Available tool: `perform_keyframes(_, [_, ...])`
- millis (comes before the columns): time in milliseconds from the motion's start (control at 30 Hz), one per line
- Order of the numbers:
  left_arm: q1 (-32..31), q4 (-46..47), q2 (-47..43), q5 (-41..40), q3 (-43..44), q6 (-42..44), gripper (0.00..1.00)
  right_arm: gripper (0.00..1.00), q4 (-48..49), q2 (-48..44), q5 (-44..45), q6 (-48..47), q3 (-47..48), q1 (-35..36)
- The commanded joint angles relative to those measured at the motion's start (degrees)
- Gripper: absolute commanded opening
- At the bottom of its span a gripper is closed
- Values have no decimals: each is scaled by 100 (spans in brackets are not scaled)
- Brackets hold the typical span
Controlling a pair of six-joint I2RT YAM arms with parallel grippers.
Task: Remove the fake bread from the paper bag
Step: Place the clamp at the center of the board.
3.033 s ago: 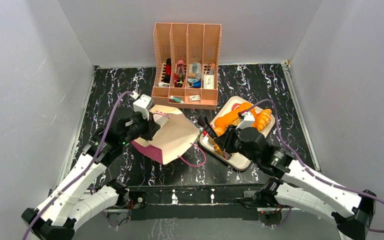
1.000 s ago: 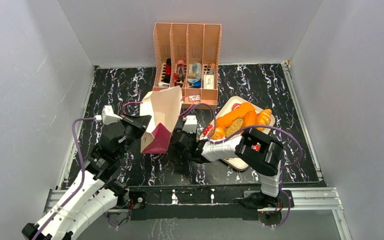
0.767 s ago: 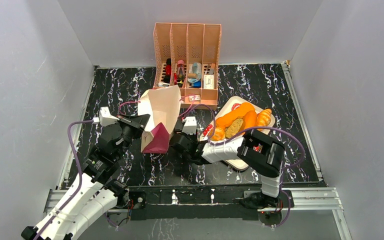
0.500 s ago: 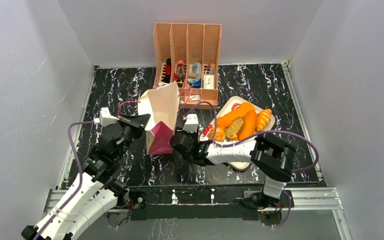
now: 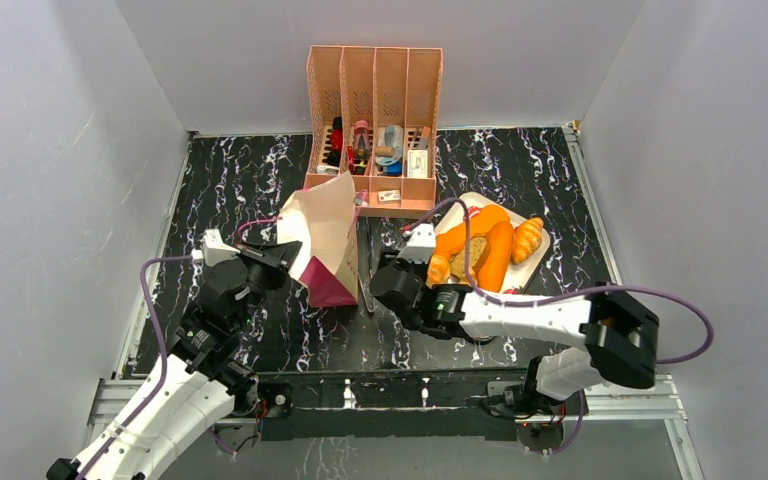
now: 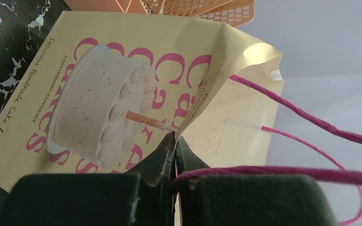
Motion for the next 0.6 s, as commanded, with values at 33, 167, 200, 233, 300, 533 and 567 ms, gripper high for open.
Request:
perform_keyframes(33, [21,-331,-233,-32,-18,56,8,49,-1093,-726,729,870,-329,35])
perform_keyframes(167, [13,-654,-217,-28,111,149,27,48,-2376,-1130,979,2137,-351,35])
perform_keyframes(200, [20,-717,-198,-20,158,225,32,47,-2655,-1238,1011,2428,-370,35])
perform_keyframes(233, [20,-781,-174,-39,221,305,36,47,-2924,-1338,1039,2720,-400,35])
perform_keyframes(300, [18,-887,-141,-71,338,467,40,46,-3387,-1507,1018,3247,-469,35])
perform_keyframes(533, [15,-933,-280,-222,511,866,45,43,-5295,-1673,687,5782,-722,43])
perform_keyframes(567, [20,-944,-280,-240,540,915,46,43,-5527,-1655,609,6075,-721,43])
